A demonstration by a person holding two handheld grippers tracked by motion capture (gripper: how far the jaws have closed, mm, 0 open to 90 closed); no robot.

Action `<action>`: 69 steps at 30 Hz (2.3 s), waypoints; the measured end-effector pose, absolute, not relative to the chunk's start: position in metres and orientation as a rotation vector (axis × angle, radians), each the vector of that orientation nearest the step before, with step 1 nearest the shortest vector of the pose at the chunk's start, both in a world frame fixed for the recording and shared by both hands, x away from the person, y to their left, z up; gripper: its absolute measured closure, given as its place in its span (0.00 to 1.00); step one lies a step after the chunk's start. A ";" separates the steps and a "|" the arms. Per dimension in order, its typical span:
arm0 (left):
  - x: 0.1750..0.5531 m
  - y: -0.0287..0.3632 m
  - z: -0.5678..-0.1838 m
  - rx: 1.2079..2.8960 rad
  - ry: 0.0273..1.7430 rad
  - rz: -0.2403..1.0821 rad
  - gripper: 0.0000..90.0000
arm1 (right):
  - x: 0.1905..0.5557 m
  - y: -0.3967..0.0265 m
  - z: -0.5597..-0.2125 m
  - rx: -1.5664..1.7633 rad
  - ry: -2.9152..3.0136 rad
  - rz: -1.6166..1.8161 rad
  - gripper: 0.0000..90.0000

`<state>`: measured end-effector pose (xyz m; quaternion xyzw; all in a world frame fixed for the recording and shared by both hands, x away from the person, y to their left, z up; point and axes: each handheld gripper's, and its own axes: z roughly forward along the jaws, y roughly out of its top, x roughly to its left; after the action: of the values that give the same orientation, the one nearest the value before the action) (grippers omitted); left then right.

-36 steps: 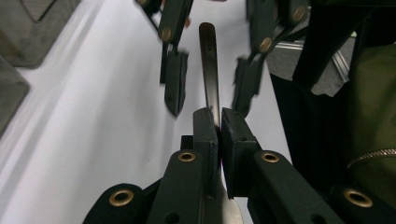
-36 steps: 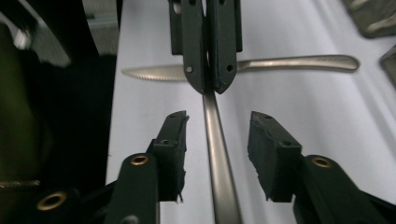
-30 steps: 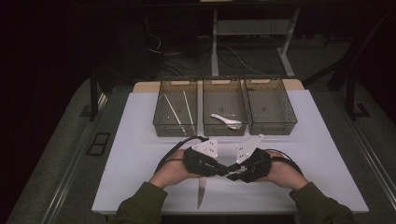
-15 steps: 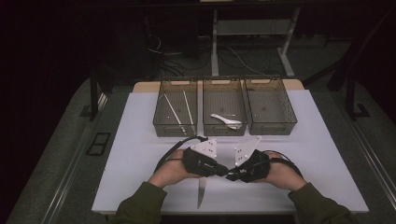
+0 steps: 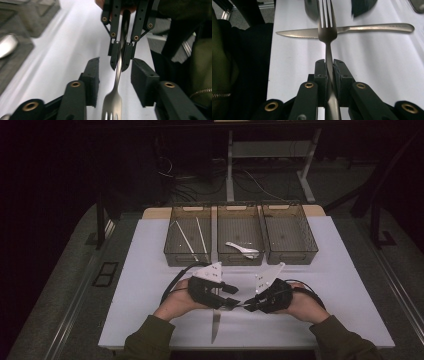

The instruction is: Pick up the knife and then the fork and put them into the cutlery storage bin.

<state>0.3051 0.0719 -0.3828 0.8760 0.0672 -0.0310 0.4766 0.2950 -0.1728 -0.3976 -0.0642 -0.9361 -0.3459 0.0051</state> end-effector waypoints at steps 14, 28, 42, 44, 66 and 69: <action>0.289 0.137 -0.403 2.115 0.456 0.080 0.35 | 0.314 -0.217 -0.378 -0.453 -2.949 -1.197 0.91; 0.273 0.166 -0.425 2.035 0.650 0.159 0.02 | 0.354 -0.287 -0.342 -1.037 -2.879 -1.422 0.91; 0.274 0.168 -0.426 2.005 0.660 0.162 0.00 | 0.417 -0.318 -0.345 -1.541 -2.787 -1.402 0.91; 0.274 0.168 -0.425 2.006 0.648 0.166 0.00 | 0.424 -0.318 -0.348 -1.576 -2.771 -1.390 0.91; 0.273 0.166 -0.425 2.015 0.613 0.150 0.00 | 0.470 -0.307 -0.396 -1.775 -2.695 -1.090 0.91; 0.274 0.166 -0.426 2.018 0.609 0.144 0.00 | 0.471 -0.306 -0.398 -1.768 -2.693 -1.068 0.91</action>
<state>0.2738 0.1658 -0.4258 0.8316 0.2511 0.0595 0.4918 0.4707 -0.3056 -0.3979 -0.5167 -0.7872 -0.3122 -0.1259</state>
